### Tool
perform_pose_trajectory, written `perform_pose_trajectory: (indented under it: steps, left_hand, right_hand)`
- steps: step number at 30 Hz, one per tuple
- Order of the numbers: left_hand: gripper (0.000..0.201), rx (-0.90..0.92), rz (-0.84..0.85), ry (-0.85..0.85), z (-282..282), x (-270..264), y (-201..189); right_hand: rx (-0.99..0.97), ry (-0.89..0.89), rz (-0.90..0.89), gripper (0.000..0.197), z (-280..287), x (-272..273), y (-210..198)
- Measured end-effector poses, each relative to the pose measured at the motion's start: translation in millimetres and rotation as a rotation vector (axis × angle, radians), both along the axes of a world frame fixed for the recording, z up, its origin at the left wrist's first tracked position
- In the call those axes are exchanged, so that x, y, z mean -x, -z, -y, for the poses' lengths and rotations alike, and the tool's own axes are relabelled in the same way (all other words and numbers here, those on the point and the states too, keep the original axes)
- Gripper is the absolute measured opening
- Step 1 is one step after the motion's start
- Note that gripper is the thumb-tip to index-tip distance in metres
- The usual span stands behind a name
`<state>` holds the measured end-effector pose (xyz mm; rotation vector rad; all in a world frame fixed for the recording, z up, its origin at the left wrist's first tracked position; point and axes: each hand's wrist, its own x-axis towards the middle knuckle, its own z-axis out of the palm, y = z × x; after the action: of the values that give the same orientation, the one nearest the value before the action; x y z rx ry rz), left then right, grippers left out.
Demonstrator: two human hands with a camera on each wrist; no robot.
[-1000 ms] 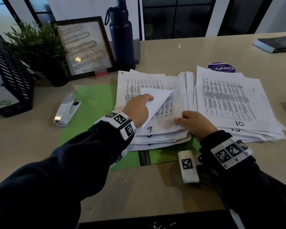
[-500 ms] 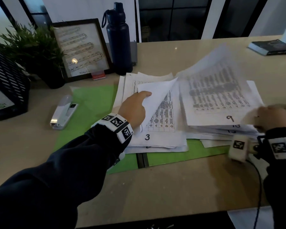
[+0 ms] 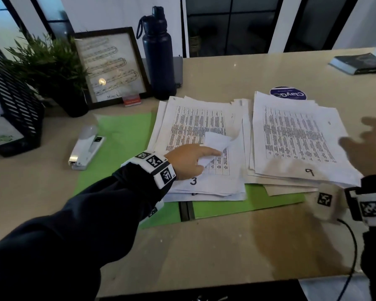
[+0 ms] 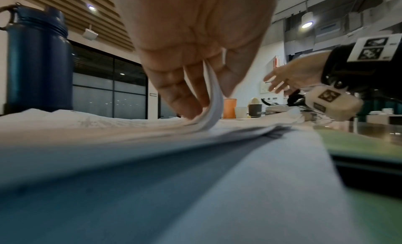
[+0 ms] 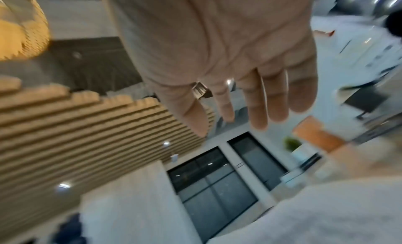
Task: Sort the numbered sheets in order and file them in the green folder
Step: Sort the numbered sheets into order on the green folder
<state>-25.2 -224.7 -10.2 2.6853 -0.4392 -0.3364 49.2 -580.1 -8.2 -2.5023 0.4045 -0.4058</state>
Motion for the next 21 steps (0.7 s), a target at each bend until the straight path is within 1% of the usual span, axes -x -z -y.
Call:
perform_pose_trajectory:
  steps: [1,2,4,6,7,9,10,12,14,16,19,21]
  left_hand:
    - [0.066,-0.016,-0.058,0.051,2.0,1.6,-0.7]
    - [0.075,-0.002,-0.097,0.082,3.1,2.3,-0.4]
    - [0.093,0.111,-0.109,0.043,3.4,1.7,1.0]
    - [0.1,0.189,-0.074,-0.058,1.8,-0.5,1.7]
    - [0.099,0.179,-0.047,-0.105,1.1,-1.3,1.1]
    - [0.09,0.082,-0.007,-0.186,-2.0,-3.5,1.5]
    - [0.082,0.01,-0.01,-0.203,-3.6,-5.1,2.1]
    - [0.064,-0.145,-0.057,-0.201,-5.4,-7.8,4.3]
    - [0.053,-0.222,-0.074,-0.208,-5.4,-9.2,5.6]
    - [0.051,-0.144,-0.043,-0.279,-7.0,-10.7,5.5]
    - [0.052,0.05,-0.02,-0.401,-14.8,-14.6,0.6]
    - [0.052,0.2,0.011,-0.49,-22.1,-18.5,-1.1]
  right_hand:
    - [-0.13,-0.118,-0.053,0.055,-22.4,11.8,-11.7]
    - [-0.277,-0.245,-0.147,0.044,-44.7,20.5,-17.3]
    - [-0.527,-0.455,-0.389,0.03,-87.7,37.7,-23.3]
    - [-0.654,-0.559,-0.564,0.024,-120.0,49.5,-13.1]
    - [-0.653,-0.571,-0.606,0.024,-132.2,53.1,-6.5]
    - [-0.655,-0.58,-0.614,0.028,-149.5,55.4,2.8]
    - [-0.672,-0.585,-0.603,0.028,-154.9,54.5,6.7]
    - [-0.698,-0.58,-0.6,0.027,-160.8,52.1,9.0]
    - [-0.717,-0.579,-0.607,0.025,-161.7,50.0,9.6]
    - [-0.757,-0.565,-0.592,0.023,-161.0,49.0,9.3]
    - [-0.827,-0.53,-0.563,0.021,-158.6,48.5,11.0]
    - [-0.839,-0.53,-0.561,0.018,-157.1,48.8,12.9]
